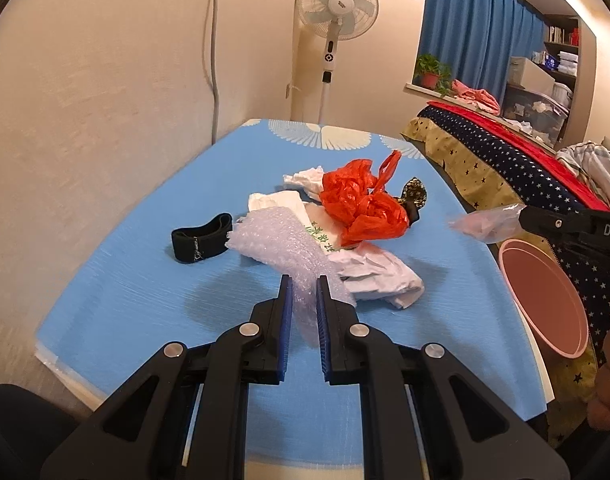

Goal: Collect trash
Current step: 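Grasp and lift the bubble wrap with the left tool while the right tool grasps the clear plastic bag, then carry the bubble wrap and clear bag over the pink wastebasket and open both tools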

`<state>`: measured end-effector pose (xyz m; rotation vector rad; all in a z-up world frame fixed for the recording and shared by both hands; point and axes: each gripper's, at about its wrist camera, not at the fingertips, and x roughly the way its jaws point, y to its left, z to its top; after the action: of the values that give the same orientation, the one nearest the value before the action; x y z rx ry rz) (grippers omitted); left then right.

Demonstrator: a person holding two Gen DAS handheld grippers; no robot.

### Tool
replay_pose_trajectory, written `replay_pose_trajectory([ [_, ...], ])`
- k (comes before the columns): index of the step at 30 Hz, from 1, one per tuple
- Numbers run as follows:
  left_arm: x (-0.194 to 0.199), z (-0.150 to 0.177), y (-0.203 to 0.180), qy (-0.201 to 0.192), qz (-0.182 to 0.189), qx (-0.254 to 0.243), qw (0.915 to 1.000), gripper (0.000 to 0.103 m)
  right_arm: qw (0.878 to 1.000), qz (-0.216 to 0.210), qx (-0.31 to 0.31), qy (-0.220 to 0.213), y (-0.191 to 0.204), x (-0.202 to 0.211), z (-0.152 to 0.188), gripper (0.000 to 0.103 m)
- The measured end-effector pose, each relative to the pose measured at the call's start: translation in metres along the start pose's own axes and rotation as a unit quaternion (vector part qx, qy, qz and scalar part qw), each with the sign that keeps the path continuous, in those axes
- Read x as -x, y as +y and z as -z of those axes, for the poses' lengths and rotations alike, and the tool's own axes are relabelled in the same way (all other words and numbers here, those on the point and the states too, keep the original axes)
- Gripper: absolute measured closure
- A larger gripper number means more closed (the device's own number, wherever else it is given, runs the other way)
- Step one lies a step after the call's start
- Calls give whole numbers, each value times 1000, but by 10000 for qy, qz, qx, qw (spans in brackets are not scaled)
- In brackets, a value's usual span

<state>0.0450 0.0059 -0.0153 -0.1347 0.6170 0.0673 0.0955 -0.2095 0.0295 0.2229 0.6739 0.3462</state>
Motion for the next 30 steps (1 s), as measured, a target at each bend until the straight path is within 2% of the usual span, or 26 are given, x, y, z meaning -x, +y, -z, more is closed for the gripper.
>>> replay_pose_trajectory([
  [14,20,1,-14,-152,13,-191,9997,91,9994,202,127,-242,-6,38,0,99],
  [30,32,2,-35,-216,276,-289,9990,91,9968,551,271,-512,-19,78,-4,99],
])
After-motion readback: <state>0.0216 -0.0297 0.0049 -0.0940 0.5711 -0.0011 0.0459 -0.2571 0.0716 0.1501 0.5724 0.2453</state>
